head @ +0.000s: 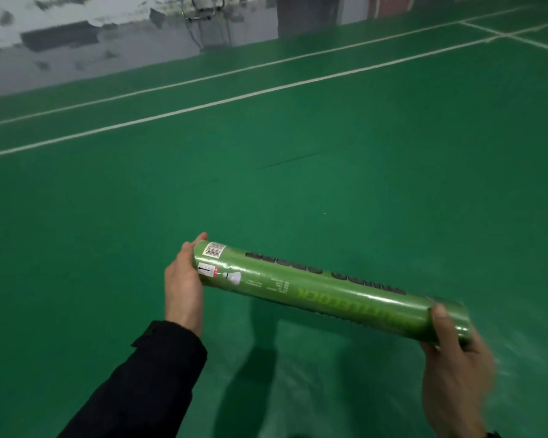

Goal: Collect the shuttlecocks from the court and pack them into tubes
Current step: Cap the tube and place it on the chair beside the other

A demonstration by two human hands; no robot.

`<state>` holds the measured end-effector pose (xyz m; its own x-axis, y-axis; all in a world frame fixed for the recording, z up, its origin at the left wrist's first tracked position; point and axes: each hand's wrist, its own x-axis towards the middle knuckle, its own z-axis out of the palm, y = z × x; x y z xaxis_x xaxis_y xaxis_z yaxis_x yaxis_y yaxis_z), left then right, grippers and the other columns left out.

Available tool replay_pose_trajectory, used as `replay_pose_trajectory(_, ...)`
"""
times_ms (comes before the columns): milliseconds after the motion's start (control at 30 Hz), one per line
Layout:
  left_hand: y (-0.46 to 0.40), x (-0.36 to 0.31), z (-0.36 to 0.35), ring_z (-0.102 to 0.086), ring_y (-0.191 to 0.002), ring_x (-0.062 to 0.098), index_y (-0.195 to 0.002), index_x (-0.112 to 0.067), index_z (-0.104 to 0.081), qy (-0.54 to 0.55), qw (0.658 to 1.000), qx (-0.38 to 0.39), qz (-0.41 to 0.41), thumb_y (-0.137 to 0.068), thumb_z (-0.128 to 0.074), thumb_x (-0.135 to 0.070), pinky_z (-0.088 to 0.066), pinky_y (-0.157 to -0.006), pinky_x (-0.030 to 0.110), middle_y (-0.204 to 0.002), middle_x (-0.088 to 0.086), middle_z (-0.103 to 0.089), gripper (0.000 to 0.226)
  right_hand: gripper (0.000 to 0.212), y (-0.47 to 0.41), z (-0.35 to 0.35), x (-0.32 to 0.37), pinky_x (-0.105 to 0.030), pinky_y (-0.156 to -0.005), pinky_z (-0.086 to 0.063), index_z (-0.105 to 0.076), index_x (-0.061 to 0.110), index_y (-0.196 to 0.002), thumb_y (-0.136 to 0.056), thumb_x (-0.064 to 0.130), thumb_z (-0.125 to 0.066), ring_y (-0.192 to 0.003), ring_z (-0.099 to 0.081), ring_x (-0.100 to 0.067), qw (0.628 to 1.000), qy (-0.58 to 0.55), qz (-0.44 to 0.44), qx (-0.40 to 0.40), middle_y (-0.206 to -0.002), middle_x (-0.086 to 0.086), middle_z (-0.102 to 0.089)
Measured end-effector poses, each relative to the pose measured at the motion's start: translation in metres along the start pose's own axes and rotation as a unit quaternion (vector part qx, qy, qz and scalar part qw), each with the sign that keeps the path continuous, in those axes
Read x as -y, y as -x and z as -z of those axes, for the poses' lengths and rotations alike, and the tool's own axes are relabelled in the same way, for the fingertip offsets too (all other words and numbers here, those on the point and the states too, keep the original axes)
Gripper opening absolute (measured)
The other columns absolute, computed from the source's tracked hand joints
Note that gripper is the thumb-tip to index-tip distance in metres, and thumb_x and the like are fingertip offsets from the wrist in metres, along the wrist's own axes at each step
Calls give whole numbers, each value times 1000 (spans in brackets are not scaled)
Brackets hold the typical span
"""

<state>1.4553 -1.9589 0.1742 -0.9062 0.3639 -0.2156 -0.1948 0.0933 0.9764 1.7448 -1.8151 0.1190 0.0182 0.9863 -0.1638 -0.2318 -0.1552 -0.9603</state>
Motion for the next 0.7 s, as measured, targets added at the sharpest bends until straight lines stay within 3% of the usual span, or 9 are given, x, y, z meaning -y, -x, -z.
replay_pose_trajectory(67,8,-37,4,-60,-129,17,-131,-31,-68,-66,997,22,24,-107,-22,-61,-29,-122,47,-122,4,-74,60,32,-11,-16,62,-30,-87,-61,-78,19,-88,-74,47,-73,-97,-70,-14,999,10,25,19,-95,5,-78)
replay_pose_trajectory(167,37,-113,9,-64,-124,18,-136,-30,-61,-6,999,38,33,-109,-24,-55,-41,-116,43,-114,3,-77,53,20,-16,-45,173,-23,-80,-61,-79,24,-83,-78,42,-72,-88,-68,-12,998,8,44,41,-86,7,-75)
replay_pose_trajectory(267,68,-211,8,-70,-106,18,-125,-19,-63,112,992,33,40,-92,-51,-67,-56,-93,32,-115,17,-72,60,19,-11,-75,277,-21,-75,-60,-78,18,-82,-78,36,-72,-80,-69,-9,997,20,53,57,-80,8,-74)
replay_pose_trajectory(333,88,-276,9,-70,-91,17,-112,-22,-65,109,993,38,28,-71,-76,-72,-60,-80,32,-108,15,-70,66,25,0,-89,341,-22,-77,-61,-74,13,-83,-74,37,-73,-82,-70,-9,997,17,29,74,-81,8,-76)
replay_pose_trajectory(433,112,-374,8,-67,-91,31,-99,-28,-68,75,997,-9,-11,-95,-66,-34,-55,-76,41,-108,18,-67,7,20,18,-112,439,-22,-78,-60,-74,12,-86,-86,32,-72,-82,-67,-10,995,37,32,85,-90,-3,-75)
replay_pose_trajectory(500,123,-435,8,-66,-80,22,-97,-21,-64,136,989,-65,9,-101,-55,-43,-52,-75,41,-97,13,-66,24,22,29,-125,496,-25,-73,-52,-69,15,-84,-93,35,-68,-80,-59,-11,995,59,47,71,-93,-11,-65)
replay_pose_trajectory(600,139,-509,15,-65,-71,14,-94,-20,-62,171,981,-86,20,-108,-47,-38,-54,-74,37,-88,6,-66,27,52,42,-149,557,-37,-85,-54,-73,18,-85,-76,69,-72,-98,-58,-20,994,70,39,73,-110,-16,-59)
replay_pose_trajectory(633,141,-529,21,-65,-71,14,-96,-20,-61,165,983,-80,23,-108,-48,-34,-56,-73,36,-88,7,-65,23,50,45,-159,574,-40,-86,-60,-76,22,-87,-72,70,-73,-102,-61,-20,996,56,16,72,-114,-13,-62)
replay_pose_trajectory(700,144,-564,34,-67,-79,17,-107,-14,-62,159,985,-55,26,-107,-53,-24,-60,-74,34,-99,15,-66,14,35,51,-173,598,-33,-80,-64,-77,18,-96,-81,50,-73,-106,-67,-18,995,14,-40,95,-116,-7,-69)
